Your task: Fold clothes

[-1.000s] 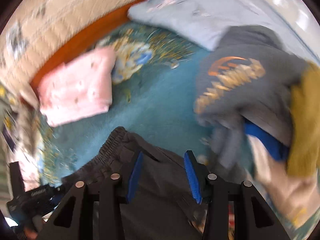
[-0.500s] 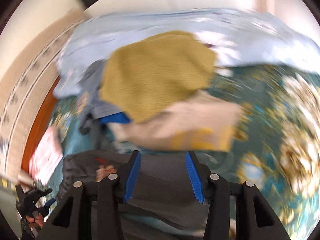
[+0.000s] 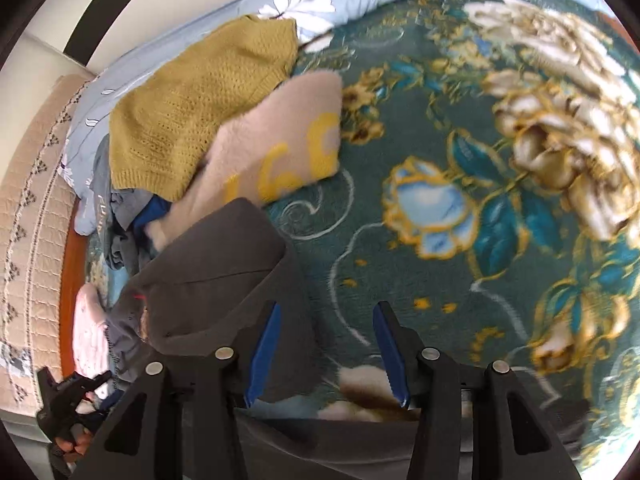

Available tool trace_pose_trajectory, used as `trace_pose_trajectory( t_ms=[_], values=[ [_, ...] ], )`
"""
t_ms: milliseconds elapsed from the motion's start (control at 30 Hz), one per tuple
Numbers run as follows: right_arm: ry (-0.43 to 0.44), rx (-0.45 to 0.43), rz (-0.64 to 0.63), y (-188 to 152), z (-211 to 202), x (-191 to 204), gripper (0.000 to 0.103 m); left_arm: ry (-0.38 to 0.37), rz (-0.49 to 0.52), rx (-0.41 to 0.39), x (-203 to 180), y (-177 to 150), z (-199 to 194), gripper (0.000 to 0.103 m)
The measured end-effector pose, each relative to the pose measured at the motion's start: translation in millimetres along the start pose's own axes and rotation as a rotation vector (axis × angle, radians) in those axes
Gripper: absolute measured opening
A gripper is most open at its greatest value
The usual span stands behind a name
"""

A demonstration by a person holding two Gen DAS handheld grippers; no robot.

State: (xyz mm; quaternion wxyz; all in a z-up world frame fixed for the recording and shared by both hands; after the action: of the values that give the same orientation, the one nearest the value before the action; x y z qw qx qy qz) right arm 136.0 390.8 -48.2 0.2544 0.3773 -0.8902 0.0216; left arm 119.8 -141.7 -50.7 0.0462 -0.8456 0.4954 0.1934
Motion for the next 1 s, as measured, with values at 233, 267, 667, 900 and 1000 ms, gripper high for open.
trace_pose_trajectory(
  t_ms=[233, 267, 667, 900, 1000],
  values=[
    [0.007, 0.054, 0.039, 1, 47, 22, 0.060, 0.007, -0.017, 0.014, 3, 2, 9, 0.045],
    [-0.002, 0.064, 0.045, 0, 51, 23, 0.060, 0.007, -0.011, 0.016, 1, 2, 10, 0.045],
    [0.169, -0.100, -0.083, -18, -46, 116, 0.012, 0.003, -0.048, 0.043, 8, 5, 19, 0.045],
    [0.081, -0.116, -0.485, -86, -13, 249, 0.012, 0.008, -0.140, -0.008, 32, 6, 3, 0.045],
    [0.069, 0.006, -0.562, -121, 41, 279, 0.012, -0.004, -0.186, -0.044, 47, 9, -8, 0.045]
  ],
)
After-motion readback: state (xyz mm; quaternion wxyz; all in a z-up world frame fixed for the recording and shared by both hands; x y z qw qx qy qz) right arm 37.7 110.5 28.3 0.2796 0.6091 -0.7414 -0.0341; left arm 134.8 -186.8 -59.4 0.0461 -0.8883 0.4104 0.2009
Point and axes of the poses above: each gripper's, at about its wrist camera, not at the fingertips, and z roughly the way its jaws point, x to its left, y to its top, the point moved 1 cm from there along z, roughly the way its jaws point, and after that the axes turned 10 degrees about z, right-handed, at the moved point
